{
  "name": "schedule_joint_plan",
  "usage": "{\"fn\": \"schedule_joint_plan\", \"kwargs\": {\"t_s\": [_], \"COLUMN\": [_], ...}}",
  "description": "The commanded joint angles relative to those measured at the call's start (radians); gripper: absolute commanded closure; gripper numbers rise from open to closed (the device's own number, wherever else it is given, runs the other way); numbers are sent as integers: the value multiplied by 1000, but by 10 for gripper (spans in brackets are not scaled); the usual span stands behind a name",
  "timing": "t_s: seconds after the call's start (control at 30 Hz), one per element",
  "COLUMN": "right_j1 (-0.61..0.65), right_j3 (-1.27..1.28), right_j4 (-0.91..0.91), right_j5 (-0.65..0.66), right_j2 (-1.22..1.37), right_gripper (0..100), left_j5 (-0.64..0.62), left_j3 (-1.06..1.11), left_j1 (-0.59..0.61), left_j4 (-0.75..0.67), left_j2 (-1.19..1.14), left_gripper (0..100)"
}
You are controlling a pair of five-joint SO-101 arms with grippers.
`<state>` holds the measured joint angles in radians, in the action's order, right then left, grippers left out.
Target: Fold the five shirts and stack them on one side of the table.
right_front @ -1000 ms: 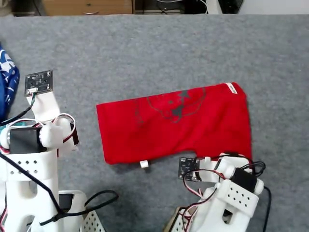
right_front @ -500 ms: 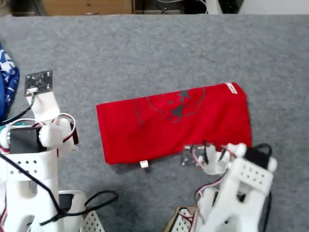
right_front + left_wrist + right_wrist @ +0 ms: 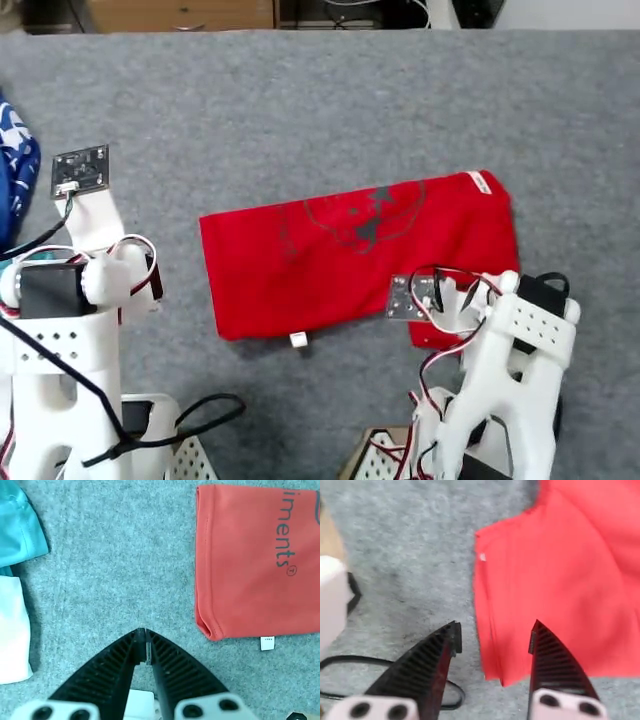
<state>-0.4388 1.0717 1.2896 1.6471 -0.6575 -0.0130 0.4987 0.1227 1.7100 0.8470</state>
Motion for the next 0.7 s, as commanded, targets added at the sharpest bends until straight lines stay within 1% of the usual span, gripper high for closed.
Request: {"fn": "schedule_joint_plan", "kwargs": {"t_s": [0.0,0.1,0.3,0.67], "right_j1": [8,8,8,8], "right_j3": [-4,44,197,208], "right_j4": [-26,-43,-209,-270], "right_j5": [-5,-3,-3,-2], "right_j2": [4,4,5,7], "right_gripper": [758,758,758,759], "left_j5": [-3,-3,-3,-2], "left_j3": [-5,-5,-5,-5], "left_j1": [8,8,8,8], "left_j4": [-6,-5,-3,-3], "left_j2": [-4,-4,-4,4], "left_gripper": [981,981,981,981]}}
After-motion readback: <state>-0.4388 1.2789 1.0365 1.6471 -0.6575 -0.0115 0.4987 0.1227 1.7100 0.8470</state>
